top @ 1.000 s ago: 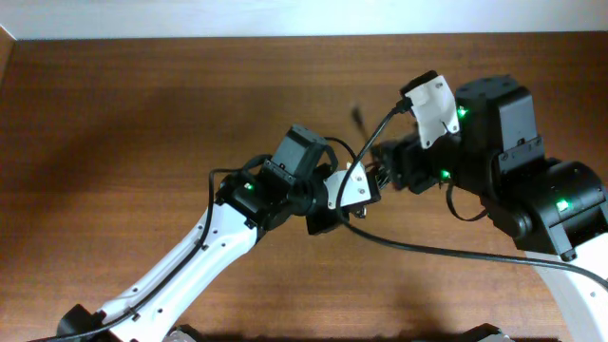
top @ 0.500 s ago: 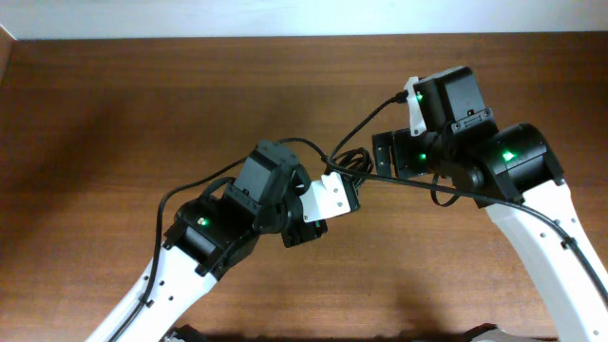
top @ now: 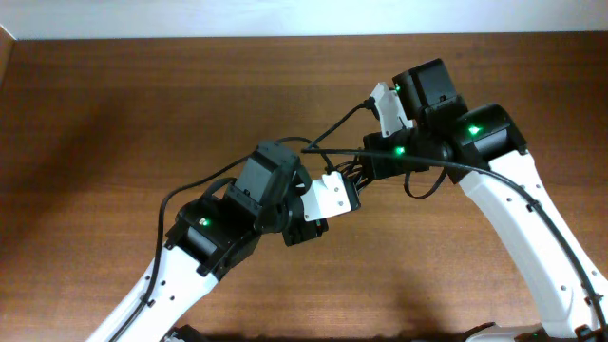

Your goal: Untangle cables

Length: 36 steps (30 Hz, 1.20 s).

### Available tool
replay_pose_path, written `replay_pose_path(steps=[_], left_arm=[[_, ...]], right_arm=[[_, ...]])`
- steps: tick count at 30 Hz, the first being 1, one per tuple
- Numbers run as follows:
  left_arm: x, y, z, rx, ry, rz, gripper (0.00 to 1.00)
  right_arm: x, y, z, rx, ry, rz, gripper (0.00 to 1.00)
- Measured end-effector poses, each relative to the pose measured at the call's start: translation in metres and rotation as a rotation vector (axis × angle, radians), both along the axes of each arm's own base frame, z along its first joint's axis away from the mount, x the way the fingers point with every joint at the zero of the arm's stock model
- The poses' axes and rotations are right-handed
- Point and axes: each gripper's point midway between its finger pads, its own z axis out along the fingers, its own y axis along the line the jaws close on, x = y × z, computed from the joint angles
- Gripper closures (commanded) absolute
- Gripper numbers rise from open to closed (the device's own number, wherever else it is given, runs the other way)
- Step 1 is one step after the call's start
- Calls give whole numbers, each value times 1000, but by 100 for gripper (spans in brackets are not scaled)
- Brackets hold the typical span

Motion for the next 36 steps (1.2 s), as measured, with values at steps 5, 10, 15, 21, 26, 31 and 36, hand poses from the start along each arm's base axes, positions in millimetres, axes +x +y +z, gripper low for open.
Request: replay_pose_path(steps=[5, 10, 15, 21, 26, 31, 36], left_arm=[[1, 0, 0, 1, -4, 4, 100], [2, 2, 0, 7, -9, 12, 100], [0, 3, -3, 17, 5, 11, 100], [0, 3, -3, 18, 7, 11, 100], [1, 6, -4, 29, 2, 22, 100], [2, 6, -4, 30, 0, 24, 100], [2, 6, -4, 30, 0, 24, 100]], right_arm=[[15, -14, -1, -82, -69, -40, 25], [35, -7, 11, -69, -192, 3, 15], [61, -2, 29, -46, -321, -27, 15], [55, -16, 27, -83, -277, -50, 16], [27, -14, 14, -64, -144, -7, 16], [47, 1, 32, 12, -246, 2, 16], [26, 6, 23, 35, -153, 42, 21]])
